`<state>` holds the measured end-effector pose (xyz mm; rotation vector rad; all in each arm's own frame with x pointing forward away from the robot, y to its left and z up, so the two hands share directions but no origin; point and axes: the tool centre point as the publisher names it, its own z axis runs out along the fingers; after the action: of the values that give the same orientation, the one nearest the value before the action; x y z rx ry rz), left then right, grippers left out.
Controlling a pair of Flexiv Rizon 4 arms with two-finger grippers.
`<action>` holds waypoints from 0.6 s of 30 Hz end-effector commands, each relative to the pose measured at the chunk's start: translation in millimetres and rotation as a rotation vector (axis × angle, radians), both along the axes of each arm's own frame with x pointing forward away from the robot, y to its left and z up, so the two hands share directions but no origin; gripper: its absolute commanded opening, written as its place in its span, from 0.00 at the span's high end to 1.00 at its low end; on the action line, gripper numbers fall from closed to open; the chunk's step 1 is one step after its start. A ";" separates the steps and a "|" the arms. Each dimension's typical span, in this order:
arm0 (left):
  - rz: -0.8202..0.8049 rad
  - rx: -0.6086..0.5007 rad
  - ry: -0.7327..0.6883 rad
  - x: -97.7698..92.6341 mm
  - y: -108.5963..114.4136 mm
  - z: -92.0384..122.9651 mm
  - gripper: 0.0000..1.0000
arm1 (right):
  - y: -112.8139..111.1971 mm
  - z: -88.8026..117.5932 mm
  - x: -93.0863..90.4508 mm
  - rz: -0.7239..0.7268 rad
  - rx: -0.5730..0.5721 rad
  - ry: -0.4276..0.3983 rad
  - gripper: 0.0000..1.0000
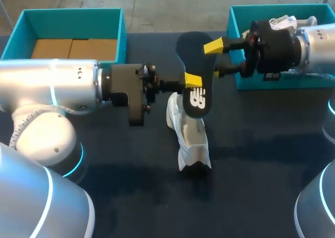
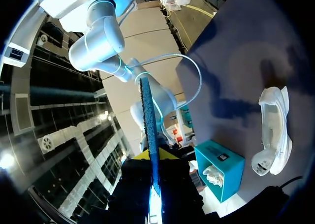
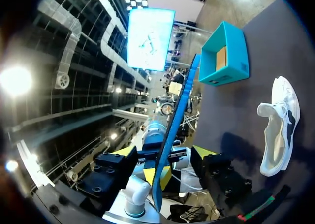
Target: Take the shoe out of the shoebox, open the shoe tongue, remove and reinsert the insole, then place the shoe into the shoebox
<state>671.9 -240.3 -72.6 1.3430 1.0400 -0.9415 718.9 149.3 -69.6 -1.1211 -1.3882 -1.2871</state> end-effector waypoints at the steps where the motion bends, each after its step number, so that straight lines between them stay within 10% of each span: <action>1: 0.006 -0.004 -0.004 1.1 -7.6 -1.1 1.00 | -0.3 -3.3 -1.9 -0.006 0.000 0.005 0.61; 11: 0.003 0.000 -0.007 0.0 -12.8 -1.8 1.00 | -1.1 -4.3 -3.3 -0.008 0.016 -0.004 1.00; 16: 0.001 0.013 0.003 -1.8 -12.7 -3.4 1.00 | -1.5 -4.5 -3.0 -0.016 0.053 -0.034 1.00; 17: 0.001 0.013 0.003 -1.9 -12.6 -3.4 0.89 | -1.7 -4.4 -2.9 -0.020 0.060 -0.038 1.00; 18: 0.004 0.019 0.007 -2.3 -12.1 -3.2 0.56 | -2.0 -4.7 -2.9 -0.024 0.064 -0.040 1.00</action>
<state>672.0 -252.9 -76.3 1.3518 1.0512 -0.9406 718.6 145.7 -70.3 -1.0761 -1.3690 -1.3520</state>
